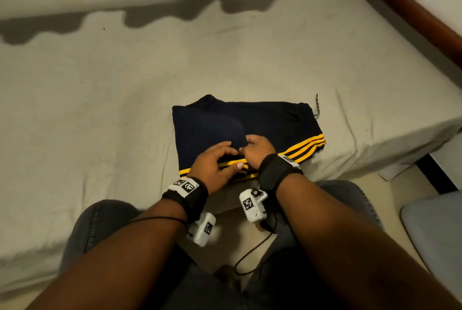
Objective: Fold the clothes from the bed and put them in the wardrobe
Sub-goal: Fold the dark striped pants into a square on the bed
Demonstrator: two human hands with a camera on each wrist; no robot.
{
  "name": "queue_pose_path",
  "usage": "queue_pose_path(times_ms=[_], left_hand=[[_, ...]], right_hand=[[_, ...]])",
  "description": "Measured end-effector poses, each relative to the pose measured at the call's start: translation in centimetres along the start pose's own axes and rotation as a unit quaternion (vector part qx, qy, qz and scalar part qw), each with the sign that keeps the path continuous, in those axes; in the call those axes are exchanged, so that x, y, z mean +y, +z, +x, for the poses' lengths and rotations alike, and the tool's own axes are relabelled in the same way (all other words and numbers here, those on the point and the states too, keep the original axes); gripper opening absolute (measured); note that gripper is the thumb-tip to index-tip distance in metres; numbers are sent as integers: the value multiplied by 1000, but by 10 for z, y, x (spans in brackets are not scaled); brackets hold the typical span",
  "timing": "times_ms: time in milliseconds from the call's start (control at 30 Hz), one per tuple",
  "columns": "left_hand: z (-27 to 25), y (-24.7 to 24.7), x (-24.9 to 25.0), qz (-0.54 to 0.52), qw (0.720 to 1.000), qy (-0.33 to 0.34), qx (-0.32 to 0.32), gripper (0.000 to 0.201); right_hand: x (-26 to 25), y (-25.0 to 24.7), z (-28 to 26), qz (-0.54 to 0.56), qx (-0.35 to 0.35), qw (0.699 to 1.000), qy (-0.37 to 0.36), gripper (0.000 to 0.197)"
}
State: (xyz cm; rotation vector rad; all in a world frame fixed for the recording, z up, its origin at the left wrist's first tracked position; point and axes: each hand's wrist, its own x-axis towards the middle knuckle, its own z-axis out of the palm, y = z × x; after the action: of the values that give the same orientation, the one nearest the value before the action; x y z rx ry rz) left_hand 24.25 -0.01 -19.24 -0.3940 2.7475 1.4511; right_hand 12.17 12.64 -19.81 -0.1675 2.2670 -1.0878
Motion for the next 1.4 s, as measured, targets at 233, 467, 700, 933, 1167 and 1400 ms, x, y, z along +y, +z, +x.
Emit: queue_pose_path(times_ms=[233,467,700,933,1167,1400], left_hand=[[17,-3,-9,143,988,-42,28,60],[24,22,-12,180,978,-78,-66,123],[25,18,-18,157,984,-66,-55,69],[15,-32,-16,90,990,-59,92,52],[-34,-99,-48,91,974,-95,183,44],[-117,-152,-77,94,944,-147,280,40]], right_hand=[[17,-109,7,-46,176,982,-43,44],[63,-128,24,-38,226,964,137,73],[76,-125,45,19,171,966,194,76],[65,-104,39,-75,89,975,191,72],[22,-33,-18,-57,78,995,38,43],[-28,43,-50,-43,65,978,-191,40]])
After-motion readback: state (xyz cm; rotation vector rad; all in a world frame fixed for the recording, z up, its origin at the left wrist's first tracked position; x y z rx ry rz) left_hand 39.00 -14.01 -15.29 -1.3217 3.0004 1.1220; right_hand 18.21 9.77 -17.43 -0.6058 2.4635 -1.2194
